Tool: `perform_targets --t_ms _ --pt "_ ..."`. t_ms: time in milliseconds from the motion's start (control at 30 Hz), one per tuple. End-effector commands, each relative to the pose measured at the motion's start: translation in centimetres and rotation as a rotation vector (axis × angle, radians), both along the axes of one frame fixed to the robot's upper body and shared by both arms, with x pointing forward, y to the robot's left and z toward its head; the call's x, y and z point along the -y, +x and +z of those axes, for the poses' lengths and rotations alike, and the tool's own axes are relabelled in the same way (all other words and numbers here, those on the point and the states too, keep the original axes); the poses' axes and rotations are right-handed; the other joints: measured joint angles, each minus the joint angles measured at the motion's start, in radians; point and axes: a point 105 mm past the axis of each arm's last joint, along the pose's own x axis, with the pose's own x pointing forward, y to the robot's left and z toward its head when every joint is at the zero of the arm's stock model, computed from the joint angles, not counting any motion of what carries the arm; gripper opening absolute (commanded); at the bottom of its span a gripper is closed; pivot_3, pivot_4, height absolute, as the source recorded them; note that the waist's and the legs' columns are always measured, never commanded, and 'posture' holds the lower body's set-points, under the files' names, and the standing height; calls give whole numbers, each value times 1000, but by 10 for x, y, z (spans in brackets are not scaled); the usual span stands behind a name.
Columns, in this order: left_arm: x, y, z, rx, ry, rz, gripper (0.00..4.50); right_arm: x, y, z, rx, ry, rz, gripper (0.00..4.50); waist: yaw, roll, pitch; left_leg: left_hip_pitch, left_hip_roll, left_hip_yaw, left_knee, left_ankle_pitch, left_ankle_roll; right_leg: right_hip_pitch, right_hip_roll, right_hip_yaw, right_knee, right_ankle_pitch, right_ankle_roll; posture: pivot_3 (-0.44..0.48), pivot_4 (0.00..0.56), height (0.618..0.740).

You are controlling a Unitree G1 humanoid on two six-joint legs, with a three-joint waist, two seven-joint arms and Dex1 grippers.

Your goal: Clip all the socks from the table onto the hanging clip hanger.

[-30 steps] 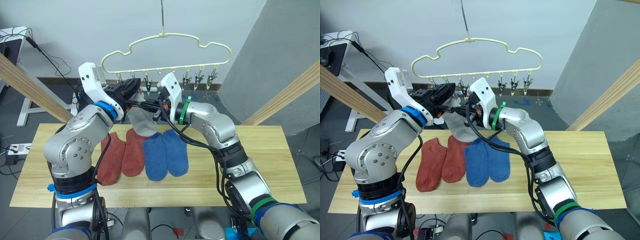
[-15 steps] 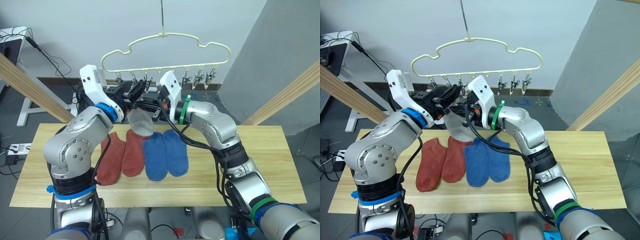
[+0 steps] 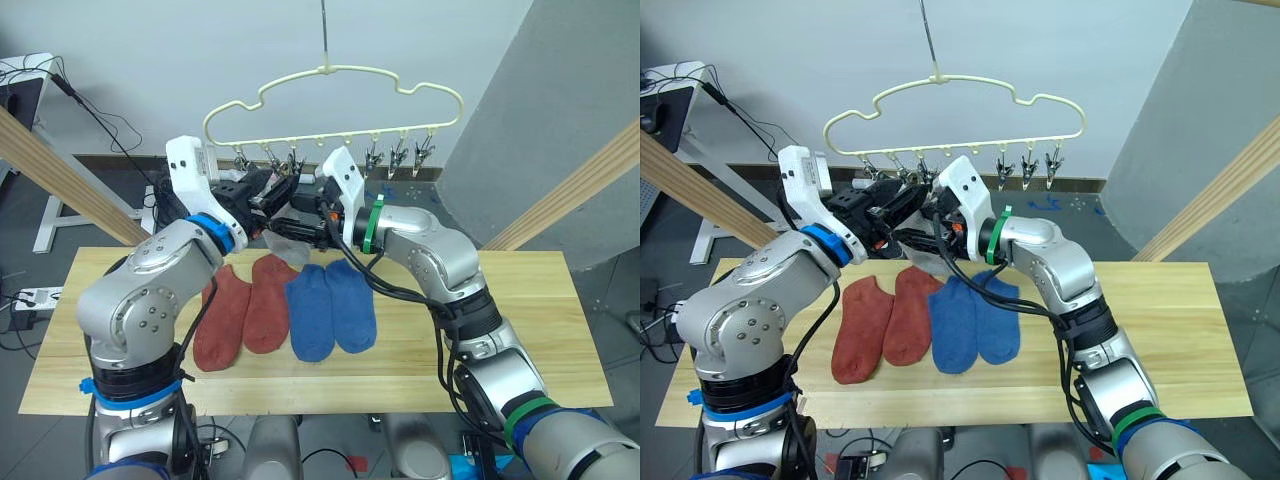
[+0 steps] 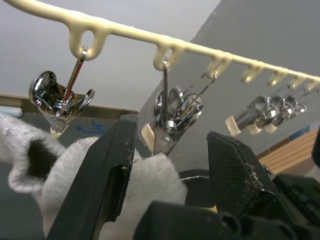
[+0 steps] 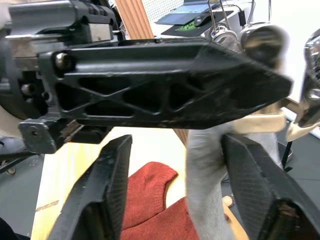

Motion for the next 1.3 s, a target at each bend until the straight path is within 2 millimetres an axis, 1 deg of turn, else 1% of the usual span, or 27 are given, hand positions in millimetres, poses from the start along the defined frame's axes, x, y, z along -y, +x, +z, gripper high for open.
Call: perform_targets --t_ms 33,233,400,433,667,767,800,900,967,1033,1133,1233,1300 --pt "3 -14 10 51 32 -44 2527 -2 -12 9 36 24 45 2885 0 0 0 0 0 0 0 0 0 0 0 0 0 0 0 -68 311 740" --pt "-4 -35 5 36 92 -83 2527 7 -23 2 10 3 54 2885 1 0 0 0 0 0 0 0 0 0 0 0 0 0 0 -56 308 740" --pt "-5 -43 2 33 105 -101 2527 19 -28 -3 -8 -23 46 2885 4 0 0 0 0 -1 0 0 1 0 0 0 0 0 0 -48 307 740" --pt "-4 -44 1 34 106 -104 2527 23 -29 -4 -12 -28 45 2885 4 0 0 0 0 -1 0 0 1 0 0 0 0 0 -1 -49 307 740" --pt "-15 -55 -8 50 157 -67 2527 58 -46 -3 -1 -72 22 2885 6 0 0 0 0 -1 0 0 1 0 0 0 0 1 -1 -53 301 740" --pt "-18 -57 -10 55 169 -56 2527 63 -49 -2 3 -81 19 2885 6 0 -1 0 0 -1 0 0 1 0 0 0 1 1 -1 -53 301 740" --pt "-20 -56 -11 67 182 -37 2527 68 -51 -1 7 -84 18 2885 6 0 -1 1 0 -1 0 0 1 0 1 0 1 1 -1 -53 296 740" --pt "-27 -61 -14 124 199 18 2527 94 -69 5 32 -122 30 2885 13 0 -1 0 0 -2 -1 0 1 0 0 -1 0 1 -2 -56 287 740" --pt "-32 -63 -15 160 202 51 2527 105 -78 8 45 -135 35 2885 21 0 -1 0 0 -1 -1 0 1 0 0 0 -1 1 -2 -57 282 740" --pt "-35 -65 -17 186 215 69 2527 113 -83 8 46 -146 36 2885 24 -1 -2 0 0 0 -1 0 1 0 0 0 -1 1 -2 -62 281 740" --pt "-36 -66 -19 217 243 73 2527 119 -86 8 39 -156 29 2885 25 -1 -6 1 0 -1 -1 0 2 0 1 -1 0 2 -3 -66 278 740" --pt "-40 -69 -22 262 255 99 2527 130 -93 13 56 -145 18 2885 27 0 -14 1 0 -1 0 1 2 1 1 0 -1 2 -3 -78 275 740" --pt "-41 -70 -21 290 252 115 2527 133 -97 13 48 -146 19 2885 27 -1 -17 1 0 0 0 1 2 1 1 1 -1 2 -2 -104 278 740"
